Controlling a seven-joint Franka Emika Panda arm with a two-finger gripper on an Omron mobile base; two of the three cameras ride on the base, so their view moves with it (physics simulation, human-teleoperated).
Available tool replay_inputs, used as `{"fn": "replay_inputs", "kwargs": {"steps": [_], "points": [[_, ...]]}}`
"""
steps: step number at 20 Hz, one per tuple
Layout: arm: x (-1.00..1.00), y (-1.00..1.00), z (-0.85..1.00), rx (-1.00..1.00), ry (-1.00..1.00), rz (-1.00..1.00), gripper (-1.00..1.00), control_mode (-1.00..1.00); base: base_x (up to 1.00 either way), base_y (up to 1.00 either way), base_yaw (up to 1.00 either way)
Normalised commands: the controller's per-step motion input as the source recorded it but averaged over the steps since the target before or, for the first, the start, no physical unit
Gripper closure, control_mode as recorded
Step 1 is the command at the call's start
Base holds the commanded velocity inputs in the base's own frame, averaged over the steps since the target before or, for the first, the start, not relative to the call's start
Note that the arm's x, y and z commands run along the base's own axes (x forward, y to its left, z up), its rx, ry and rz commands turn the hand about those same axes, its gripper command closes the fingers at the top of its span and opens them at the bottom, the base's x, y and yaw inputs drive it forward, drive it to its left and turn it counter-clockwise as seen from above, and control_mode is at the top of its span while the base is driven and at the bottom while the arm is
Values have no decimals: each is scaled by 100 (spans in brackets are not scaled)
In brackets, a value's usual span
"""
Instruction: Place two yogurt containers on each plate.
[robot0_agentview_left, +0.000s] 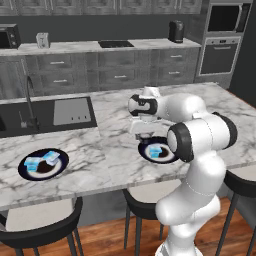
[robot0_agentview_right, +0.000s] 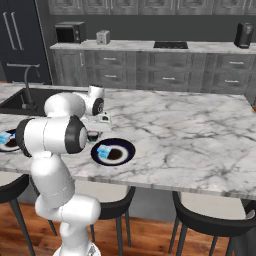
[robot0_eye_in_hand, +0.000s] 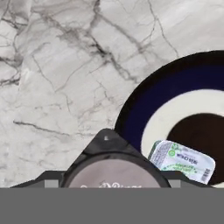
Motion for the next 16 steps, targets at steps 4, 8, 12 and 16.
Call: {"fn": "replay_inputs", "kwargs": {"steps": [4, 8, 12, 16], "points": [[-58, -87, 1, 0, 0, -2, 100, -100, 0, 0, 0], [-36, -86, 0, 0, 0, -3, 100, -100, 0, 0, 0], [-14, -66, 0, 0, 0, -2, 100, -100, 0, 0, 0], [3, -53, -8, -1, -1, -7, 100, -100, 0, 0, 0]]}}
